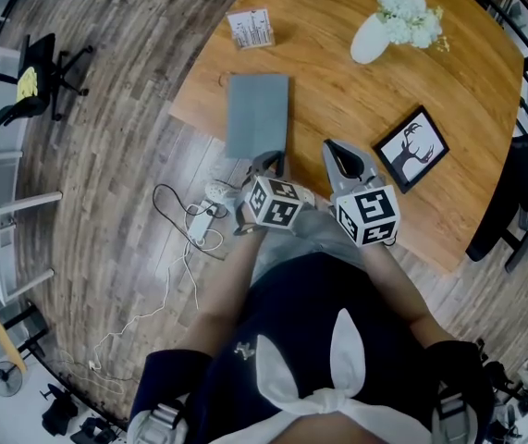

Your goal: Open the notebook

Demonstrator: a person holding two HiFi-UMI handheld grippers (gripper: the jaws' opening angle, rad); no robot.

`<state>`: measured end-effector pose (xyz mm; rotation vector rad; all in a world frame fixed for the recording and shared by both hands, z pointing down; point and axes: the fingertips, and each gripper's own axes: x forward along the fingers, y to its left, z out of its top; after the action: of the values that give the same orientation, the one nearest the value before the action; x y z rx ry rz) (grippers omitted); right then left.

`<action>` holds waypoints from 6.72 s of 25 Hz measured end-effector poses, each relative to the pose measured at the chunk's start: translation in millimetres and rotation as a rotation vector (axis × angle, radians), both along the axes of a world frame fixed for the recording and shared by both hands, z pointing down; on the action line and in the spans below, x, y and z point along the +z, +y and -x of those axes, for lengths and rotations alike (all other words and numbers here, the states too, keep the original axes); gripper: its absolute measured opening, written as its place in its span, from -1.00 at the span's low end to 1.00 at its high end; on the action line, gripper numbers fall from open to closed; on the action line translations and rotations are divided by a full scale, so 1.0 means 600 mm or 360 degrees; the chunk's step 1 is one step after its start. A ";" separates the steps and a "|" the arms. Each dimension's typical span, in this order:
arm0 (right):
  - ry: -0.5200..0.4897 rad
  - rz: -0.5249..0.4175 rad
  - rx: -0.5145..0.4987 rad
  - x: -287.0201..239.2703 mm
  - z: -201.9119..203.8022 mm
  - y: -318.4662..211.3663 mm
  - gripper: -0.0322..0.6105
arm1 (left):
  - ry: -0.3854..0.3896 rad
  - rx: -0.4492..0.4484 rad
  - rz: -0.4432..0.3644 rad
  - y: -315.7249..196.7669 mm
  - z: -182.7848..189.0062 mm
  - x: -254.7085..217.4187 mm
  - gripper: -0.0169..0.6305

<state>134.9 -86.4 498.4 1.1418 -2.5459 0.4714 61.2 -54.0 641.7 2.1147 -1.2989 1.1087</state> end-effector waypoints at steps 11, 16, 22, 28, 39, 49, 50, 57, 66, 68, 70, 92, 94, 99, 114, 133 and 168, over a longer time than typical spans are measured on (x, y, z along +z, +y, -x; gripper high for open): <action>-0.0011 -0.0026 0.0069 -0.021 -0.005 -0.009 -0.90 | 0.0073 0.0023 0.0038 0.000 0.004 -0.024 -0.83; -0.0008 -0.0034 0.0110 -0.020 -0.004 -0.016 -0.90 | 0.0113 0.0027 0.0036 -0.004 0.006 -0.030 -0.84; -0.0001 -0.0022 0.0137 -0.021 0.015 -0.011 -0.90 | 0.0157 0.0068 0.0036 -0.001 0.013 -0.044 -0.84; -0.0007 -0.0023 0.0199 -0.026 0.029 -0.016 -0.90 | 0.0209 0.0119 0.0035 -0.002 0.020 -0.063 -0.85; -0.0021 -0.0026 0.0314 -0.037 0.054 -0.017 -0.90 | 0.0317 0.0202 0.0060 -0.001 0.040 -0.100 -0.86; -0.0031 -0.0025 0.0348 -0.040 0.092 -0.013 -0.90 | 0.0387 0.0248 0.0010 -0.003 0.067 -0.136 -0.86; -0.0032 -0.0025 0.0349 -0.040 0.096 -0.013 -0.90 | 0.0390 0.0246 0.0007 -0.003 0.071 -0.138 -0.86; -0.0028 -0.0024 0.0340 -0.039 0.118 -0.010 -0.90 | 0.0412 0.0253 -0.0030 -0.004 0.091 -0.156 -0.87; -0.0037 -0.0015 0.0299 -0.039 0.148 -0.008 -0.90 | 0.0445 0.0213 -0.0074 -0.005 0.126 -0.188 -0.87; -0.0038 -0.0018 0.0285 -0.040 0.156 -0.009 -0.90 | 0.0452 0.0196 -0.0084 -0.006 0.135 -0.193 -0.87; -0.0040 -0.0021 0.0271 -0.041 0.164 -0.010 -0.90 | 0.0456 0.0188 -0.0096 -0.007 0.145 -0.197 -0.87; -0.0031 -0.0015 0.0149 -0.039 0.220 -0.014 -0.90 | 0.0471 0.0001 -0.0187 -0.021 0.235 -0.217 -0.87; -0.0034 -0.0018 0.0140 -0.040 0.225 -0.014 -0.90 | 0.0467 -0.0017 -0.0193 -0.022 0.243 -0.218 -0.87; -0.0029 -0.0016 0.0122 -0.039 0.232 -0.014 -0.90 | 0.0471 -0.0066 -0.0200 -0.024 0.261 -0.221 -0.87; -0.0012 -0.0004 0.0106 -0.033 0.238 -0.014 -0.90 | 0.0421 -0.0183 -0.0217 -0.033 0.313 -0.218 -0.87; -0.0012 0.0006 0.0071 -0.028 0.256 -0.021 -0.90 | 0.0427 -0.0308 -0.0218 -0.042 0.360 -0.212 -0.87; 0.0043 0.0035 0.0088 -0.017 0.295 -0.030 -0.90 | 0.0368 -0.0466 -0.0169 -0.053 0.467 -0.156 -0.87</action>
<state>-42.0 -104.5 488.3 1.2051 -2.4856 0.4926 -218.9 -85.9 547.9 1.9738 -1.5195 0.6675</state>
